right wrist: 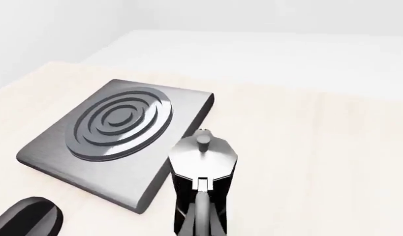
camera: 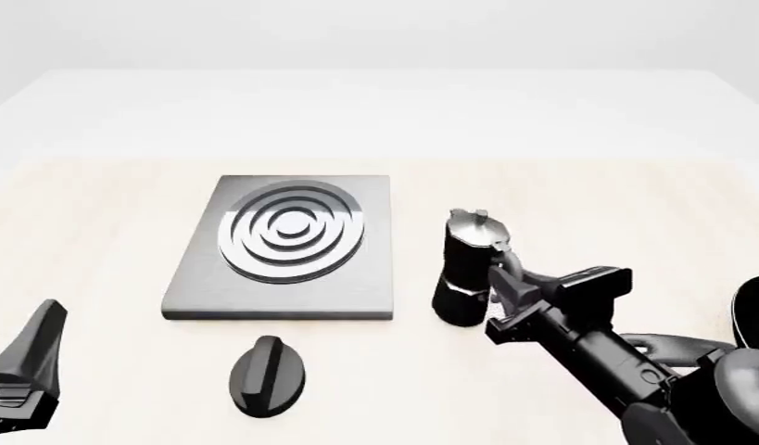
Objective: Put the moka pot on the stove.
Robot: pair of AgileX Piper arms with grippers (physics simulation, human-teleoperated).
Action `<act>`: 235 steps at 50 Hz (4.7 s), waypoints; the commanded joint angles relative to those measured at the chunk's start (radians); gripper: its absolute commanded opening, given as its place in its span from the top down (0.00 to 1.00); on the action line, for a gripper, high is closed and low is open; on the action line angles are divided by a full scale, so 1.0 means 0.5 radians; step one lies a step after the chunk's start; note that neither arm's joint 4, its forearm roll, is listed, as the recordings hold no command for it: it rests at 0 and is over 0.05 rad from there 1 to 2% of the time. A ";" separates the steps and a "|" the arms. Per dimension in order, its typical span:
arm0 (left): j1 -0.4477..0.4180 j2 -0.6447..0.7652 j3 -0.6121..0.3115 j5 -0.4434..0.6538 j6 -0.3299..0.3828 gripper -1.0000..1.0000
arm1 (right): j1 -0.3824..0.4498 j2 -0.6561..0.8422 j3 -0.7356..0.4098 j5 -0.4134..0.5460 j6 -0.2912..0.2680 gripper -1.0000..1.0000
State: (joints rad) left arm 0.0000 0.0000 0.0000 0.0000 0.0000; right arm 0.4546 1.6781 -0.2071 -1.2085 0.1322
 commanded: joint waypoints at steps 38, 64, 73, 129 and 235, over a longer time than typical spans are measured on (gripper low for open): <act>0.000 0.000 0.000 0.000 0.000 0.00 | 0.088 -0.639 -0.145 0.507 -0.243 1.00; 0.000 0.000 0.000 0.000 0.000 0.00 | 0.155 -0.729 -0.410 0.804 -0.323 1.00; 0.000 0.000 0.000 0.000 0.000 0.00 | 0.191 -0.663 -0.529 0.848 -0.324 1.00; 0.000 0.000 0.000 0.000 0.000 0.00 | 0.377 -0.182 -1.146 0.887 -0.298 1.00; 0.000 0.000 0.000 0.000 0.000 0.00 | 0.514 0.945 -2.191 0.756 -0.224 1.00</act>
State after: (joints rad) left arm 0.0000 0.0000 0.0000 0.0000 0.0000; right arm 0.7030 2.1337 -1.2779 -0.8307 0.0077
